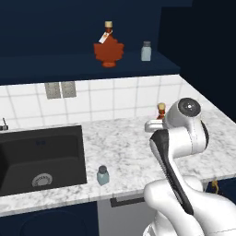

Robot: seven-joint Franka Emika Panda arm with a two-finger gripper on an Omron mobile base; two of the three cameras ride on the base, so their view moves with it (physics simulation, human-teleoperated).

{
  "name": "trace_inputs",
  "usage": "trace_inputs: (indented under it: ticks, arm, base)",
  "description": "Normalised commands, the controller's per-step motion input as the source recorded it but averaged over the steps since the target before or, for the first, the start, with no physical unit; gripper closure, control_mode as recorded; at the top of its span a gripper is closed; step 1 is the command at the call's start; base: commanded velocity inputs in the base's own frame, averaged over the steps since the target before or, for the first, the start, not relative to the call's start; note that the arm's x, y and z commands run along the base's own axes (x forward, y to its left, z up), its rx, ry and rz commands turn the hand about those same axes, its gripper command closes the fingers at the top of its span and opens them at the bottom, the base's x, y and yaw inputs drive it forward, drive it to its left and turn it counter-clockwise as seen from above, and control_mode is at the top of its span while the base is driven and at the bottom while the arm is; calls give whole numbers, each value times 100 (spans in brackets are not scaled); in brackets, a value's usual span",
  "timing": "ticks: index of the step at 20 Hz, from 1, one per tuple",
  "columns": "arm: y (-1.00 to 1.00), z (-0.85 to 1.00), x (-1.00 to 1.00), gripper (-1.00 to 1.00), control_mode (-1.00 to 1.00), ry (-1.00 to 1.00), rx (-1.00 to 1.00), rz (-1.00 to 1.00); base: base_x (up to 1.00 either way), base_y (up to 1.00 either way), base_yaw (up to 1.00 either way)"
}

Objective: Put the shaker and condiment bottle from the counter next to their counterparts in the cabinet.

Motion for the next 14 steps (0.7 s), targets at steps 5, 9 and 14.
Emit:
trace_inputs:
  ticks: [5,9,14]
  arm:
    - [72,89,-25,100,-100,0,0,18]
    - [41,93,-44,100,-100,-7,3,15]
    - [32,90,-36,100,-100,-8,7,10]
  base:
    - [0,0,0]
    - [0,0,0]
    - [0,0,0]
